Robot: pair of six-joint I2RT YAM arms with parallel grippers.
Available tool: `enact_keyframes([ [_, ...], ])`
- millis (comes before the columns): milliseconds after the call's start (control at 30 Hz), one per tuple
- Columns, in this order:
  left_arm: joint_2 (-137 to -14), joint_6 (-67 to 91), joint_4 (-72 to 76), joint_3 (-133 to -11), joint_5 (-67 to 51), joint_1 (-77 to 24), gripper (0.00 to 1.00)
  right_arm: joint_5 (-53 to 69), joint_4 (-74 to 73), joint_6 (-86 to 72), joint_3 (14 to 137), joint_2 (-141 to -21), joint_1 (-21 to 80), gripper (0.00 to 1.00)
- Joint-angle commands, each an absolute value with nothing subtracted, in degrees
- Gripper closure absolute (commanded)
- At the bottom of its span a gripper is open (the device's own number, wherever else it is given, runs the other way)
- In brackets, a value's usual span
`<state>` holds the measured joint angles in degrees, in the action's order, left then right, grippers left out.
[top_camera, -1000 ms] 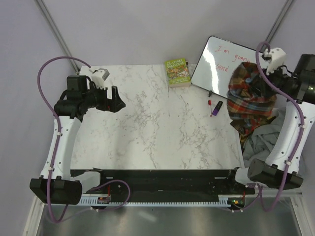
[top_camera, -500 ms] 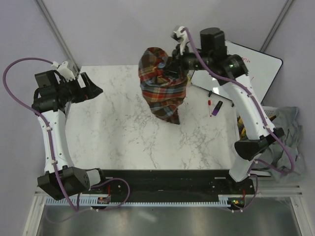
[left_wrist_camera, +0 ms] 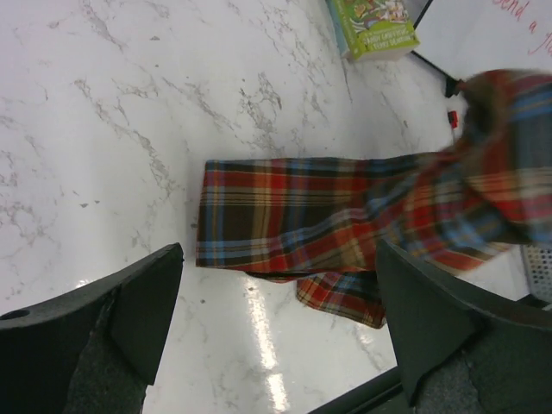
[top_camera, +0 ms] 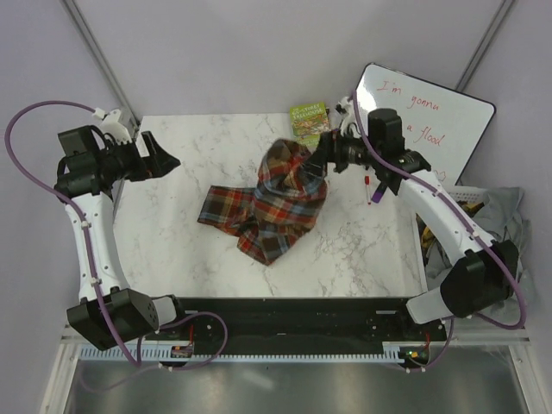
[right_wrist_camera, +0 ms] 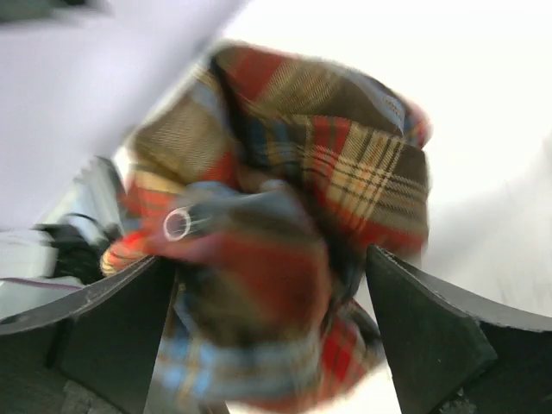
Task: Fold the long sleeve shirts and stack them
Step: Move the shirt to the center of the board
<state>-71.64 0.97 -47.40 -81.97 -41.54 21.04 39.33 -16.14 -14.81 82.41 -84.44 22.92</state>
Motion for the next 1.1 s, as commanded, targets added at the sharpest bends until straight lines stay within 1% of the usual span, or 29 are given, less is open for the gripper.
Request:
enact_keyframes([
  [0, -71.4, -15.0, -48.0, -76.3, -43.8, 21.1, 0.0, 39.1, -20.8, -10.1, 66.4, -81.9, 13.6, 0.02],
  [33, -71.3, -20.2, -48.3, -74.8, -42.5, 20.0, 0.01, 38.2, -23.2, -6.5, 65.3, -80.1, 13.3, 0.02],
  [100, -70.8, -24.6, -48.4, -69.1, -40.6, 18.6, 0.01, 36.7, -25.0, -3.1, 63.3, -78.5, 13.5, 0.02],
  [133, -70.8, -27.8, -48.2, -67.3, -38.1, 16.3, 0.01, 35.6, -25.0, -1.8, 62.8, -77.8, 13.6, 0.02],
  [167, -70.9, -28.9, -47.7, -63.9, -37.3, 15.2, 0.01, 35.2, -25.4, -0.5, 62.7, -78.0, 14.2, 0.02],
  [233, -71.7, -29.7, -44.7, -61.0, -34.1, 12.5, 0.01, 32.5, -26.7, 1.5, 63.2, -79.4, 15.1, 0.02],
  [300, -73.7, -28.2, -40.5, -58.6, -32.1, 10.9, 0.01, 31.9, -27.4, 2.1, 64.1, -81.0, 16.3, 0.05],
  [400, -77.8, -25.6, -38.4, -59.4, -28.1, 6.1, 0.02, 29.8, -27.3, 2.3, 66.3, -84.9, 18.9, 0.1],
  [500, -83.6, -22.6, -35.0, -61.4, -23.0, 2.2, 0.04, 26.2, -26.7, 2.4, 68.6, -88.1, 21.7, 0.13],
  [633, -92.7, -18.7, -33.4, -67.9, -15.4, 0.7, 0.09, 22.6, -26.4, 2.4, 71.6, -91.7, 22.8, 0.13],
  [667, -96.1, -18.0, -33.5, -69.0, -14.9, 0.7, 0.12, 22.2, -26.5, 2.4, 72.9, -92.3, 22.9, 0.13],
  [733, -98.7, -16.3, -33.6, -71.5, -13.2, 0.7, 0.14, 20.7, -27.0, 2.4, 74.1, -93.6, 22.9, 0.13],
  [833, -103.4, -13.8, -33.7, -74.3, -12.0, -1.0, 0.21, 19.8, -27.1, 2.5, 75.1, -95.4, 22.8, 0.13],
  [900, -106.2, -12.6, -34.5, -75.7, -12.0, -1.0, 0.3, 19.5, -27.0, 2.5, 75.5, -97.0, 22.9, 0.14],
  [967, -107.3, -12.3, -35.3, -77.3, -13.8, -1.0, 0.4, 19.9, -27.1, 2.4, 75.8, -98.2, 22.9, 0.2],
  [1000, -107.1, -12.3, -36.1, -77.8, -15.3, -0.9, 0.43, 20.3, -27.0, 2.3, 75.8, -98.9, 22.9, 0.22],
  [1033, -106.6, -12.1, -36.3, -78.0, -18.3, -0.9, 0.48, 21.1, -27.1, 1.9, 75.8, -99.1, 22.9, 0.28],
  [1067, -105.7, -11.9, -36.4, -78.1, -19.4, -0.9, 0.62, 21.4, -27.0, 1.7, 75.8, -99.1, 22.9, 0.3],
])
